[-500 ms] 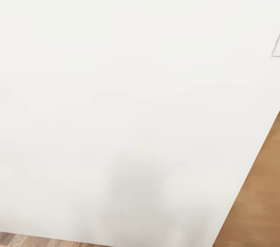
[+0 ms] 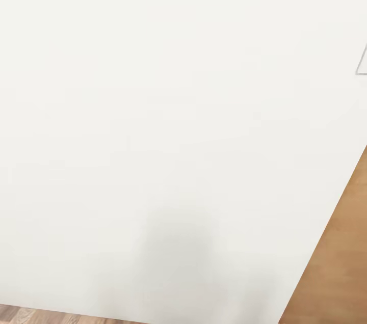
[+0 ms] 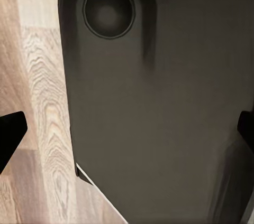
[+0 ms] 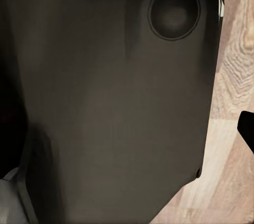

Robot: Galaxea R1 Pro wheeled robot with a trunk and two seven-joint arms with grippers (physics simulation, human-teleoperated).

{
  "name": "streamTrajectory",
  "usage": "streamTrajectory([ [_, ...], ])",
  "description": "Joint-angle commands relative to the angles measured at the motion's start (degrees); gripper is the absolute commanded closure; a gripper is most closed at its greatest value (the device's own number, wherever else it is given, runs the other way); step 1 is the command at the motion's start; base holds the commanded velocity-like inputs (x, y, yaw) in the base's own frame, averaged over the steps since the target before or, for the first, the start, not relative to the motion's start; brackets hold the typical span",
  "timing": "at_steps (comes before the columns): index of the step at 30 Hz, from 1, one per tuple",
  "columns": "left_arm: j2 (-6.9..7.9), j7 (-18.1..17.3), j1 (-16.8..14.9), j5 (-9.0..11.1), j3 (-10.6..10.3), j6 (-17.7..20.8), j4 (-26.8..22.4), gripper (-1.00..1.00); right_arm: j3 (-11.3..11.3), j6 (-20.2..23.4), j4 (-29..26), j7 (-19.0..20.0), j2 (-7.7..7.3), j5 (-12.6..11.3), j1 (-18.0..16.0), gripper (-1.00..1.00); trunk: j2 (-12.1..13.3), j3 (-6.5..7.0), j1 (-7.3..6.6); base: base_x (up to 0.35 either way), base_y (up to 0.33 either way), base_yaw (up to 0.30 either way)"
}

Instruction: Put all the toys in the child's room - the three board games (two on the bed and one on the table), the two jigsaw puzzles on the table, and the tennis ball on the table - inside the toy box on the table in the child's room.

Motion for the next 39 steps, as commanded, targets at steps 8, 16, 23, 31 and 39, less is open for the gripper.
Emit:
streamTrajectory([
  [8,0.03,0.0,-0.01,0.01,0.07,0.01,-0.01,-1.0,0.04,-0.11,0.0,0.0,0.06,-0.07,-0.01,-1.0,-0.02,-0.11,0.0,0.0,0.0,0.0],
  [16,0.03,0.01,-0.01,0.01,0.01,-0.02,-0.01,-1.0,-0.01,-0.38,-0.01,0.0,0.01,-0.15,-0.01,-1.0,-0.02,-0.11,0.0,0.0,0.0,0.017],
  [23,0.03,0.01,-0.01,0.01,0.02,-0.05,-0.01,-1.0,0.16,-0.38,-0.01,0.0,0.15,0.41,-0.01,-1.0,-0.02,-0.11,0.0,0.0,0.0,0.221],
  [31,0.03,0.0,-0.01,0.01,-0.01,0.0,-0.01,-1.0,0.18,-0.39,0.01,0.0,0.14,0.23,-0.01,-1.0,-0.02,-0.11,0.0,0.0,0.0,0.269],
  [39,-0.35,-0.06,-0.01,0.37,0.45,-0.82,-0.01,-1.0,0.03,-0.32,0.05,-0.03,0.14,-0.14,-0.01,-1.0,-0.02,-0.11,0.0,0.0,0.0,0.274],
])
